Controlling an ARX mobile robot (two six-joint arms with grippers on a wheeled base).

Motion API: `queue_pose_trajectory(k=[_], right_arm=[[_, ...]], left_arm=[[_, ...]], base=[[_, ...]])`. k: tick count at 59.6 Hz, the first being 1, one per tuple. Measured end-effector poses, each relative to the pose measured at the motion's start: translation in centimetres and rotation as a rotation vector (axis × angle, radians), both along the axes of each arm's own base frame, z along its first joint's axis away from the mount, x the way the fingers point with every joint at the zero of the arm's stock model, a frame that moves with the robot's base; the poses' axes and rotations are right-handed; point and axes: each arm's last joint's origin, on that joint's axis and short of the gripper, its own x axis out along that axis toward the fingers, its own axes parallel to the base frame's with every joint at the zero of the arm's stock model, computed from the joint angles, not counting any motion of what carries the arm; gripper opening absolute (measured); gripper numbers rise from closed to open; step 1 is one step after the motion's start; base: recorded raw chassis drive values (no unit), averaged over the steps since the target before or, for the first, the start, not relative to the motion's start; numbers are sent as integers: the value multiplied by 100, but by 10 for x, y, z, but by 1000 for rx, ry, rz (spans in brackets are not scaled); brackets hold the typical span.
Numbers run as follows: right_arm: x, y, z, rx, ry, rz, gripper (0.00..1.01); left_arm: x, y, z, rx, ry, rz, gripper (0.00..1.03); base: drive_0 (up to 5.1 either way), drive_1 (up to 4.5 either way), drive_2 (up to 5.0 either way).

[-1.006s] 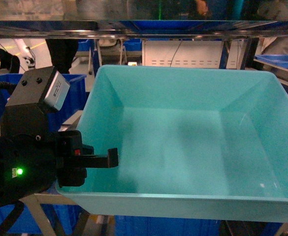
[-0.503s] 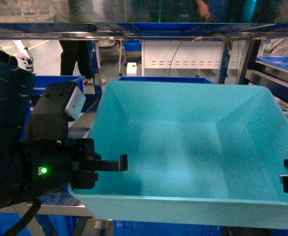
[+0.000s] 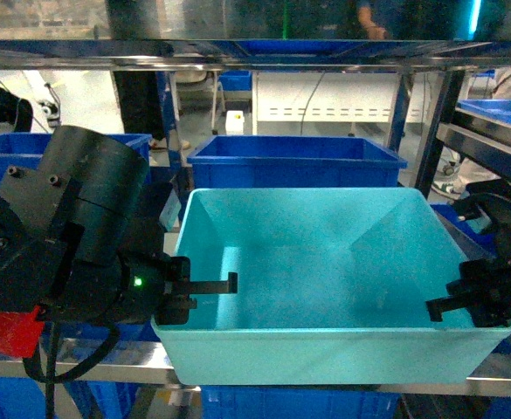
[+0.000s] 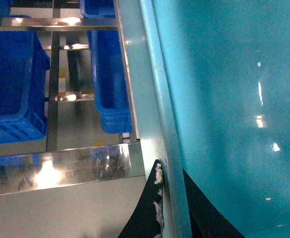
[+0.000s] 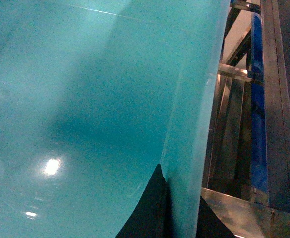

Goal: Organize blue bins on left shelf correctly

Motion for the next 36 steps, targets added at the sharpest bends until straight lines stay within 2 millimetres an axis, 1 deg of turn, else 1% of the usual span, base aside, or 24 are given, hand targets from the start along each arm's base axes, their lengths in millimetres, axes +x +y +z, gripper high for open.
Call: queue_pose_trajectory(k=[8,16,29,36], right_arm=[[14,9,-14,-35,-6,29,2],[18,11,-34,-48,21,30,2],[19,11,-48,-42,29,16,2],[24,11,-50,-40,25,7,2]], left_arm=[[13,1,-19,16,25,-2,2],[22,4,-38,25,56,-10,2],[33,7,-45,23,62,-13,2],[37,7,-50,24,64,-13,2]], base=[[0,0,0],[0,0,0],[0,0,0],[0,0,0]])
